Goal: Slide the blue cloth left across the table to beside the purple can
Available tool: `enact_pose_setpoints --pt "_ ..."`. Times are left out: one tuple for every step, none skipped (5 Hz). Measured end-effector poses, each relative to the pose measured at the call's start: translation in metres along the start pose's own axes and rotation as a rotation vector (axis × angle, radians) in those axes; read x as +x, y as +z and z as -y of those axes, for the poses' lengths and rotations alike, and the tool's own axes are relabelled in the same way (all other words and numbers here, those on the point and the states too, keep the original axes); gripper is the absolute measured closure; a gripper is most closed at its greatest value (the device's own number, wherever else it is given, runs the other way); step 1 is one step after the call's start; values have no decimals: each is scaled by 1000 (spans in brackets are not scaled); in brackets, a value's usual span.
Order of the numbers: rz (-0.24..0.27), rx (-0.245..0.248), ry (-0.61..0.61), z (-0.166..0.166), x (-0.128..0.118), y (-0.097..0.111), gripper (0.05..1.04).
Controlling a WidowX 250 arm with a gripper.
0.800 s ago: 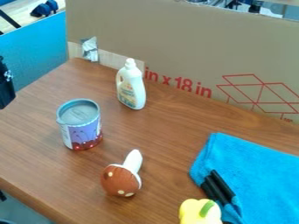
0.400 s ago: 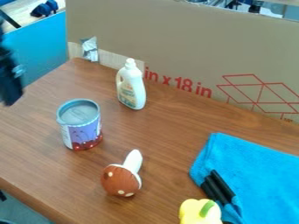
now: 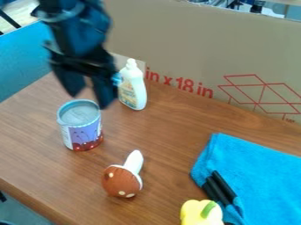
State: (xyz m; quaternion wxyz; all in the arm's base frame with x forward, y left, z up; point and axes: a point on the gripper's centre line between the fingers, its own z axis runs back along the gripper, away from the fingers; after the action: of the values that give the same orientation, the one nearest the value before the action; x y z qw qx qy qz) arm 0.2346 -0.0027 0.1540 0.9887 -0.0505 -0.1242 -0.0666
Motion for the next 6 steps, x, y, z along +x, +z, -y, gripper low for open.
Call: enact_pose_setpoints --pt "-10 -32 -20 44 21 -27 82" --pt "-29 4 -124 92 46 -44 82" --pt "-26 54 -158 132 53 -57 82" --pt "23 72 -124 131 52 -65 82" --pt "117 61 -78 135 59 -74 82" --pt "129 43 -62 133 62 -98 82"
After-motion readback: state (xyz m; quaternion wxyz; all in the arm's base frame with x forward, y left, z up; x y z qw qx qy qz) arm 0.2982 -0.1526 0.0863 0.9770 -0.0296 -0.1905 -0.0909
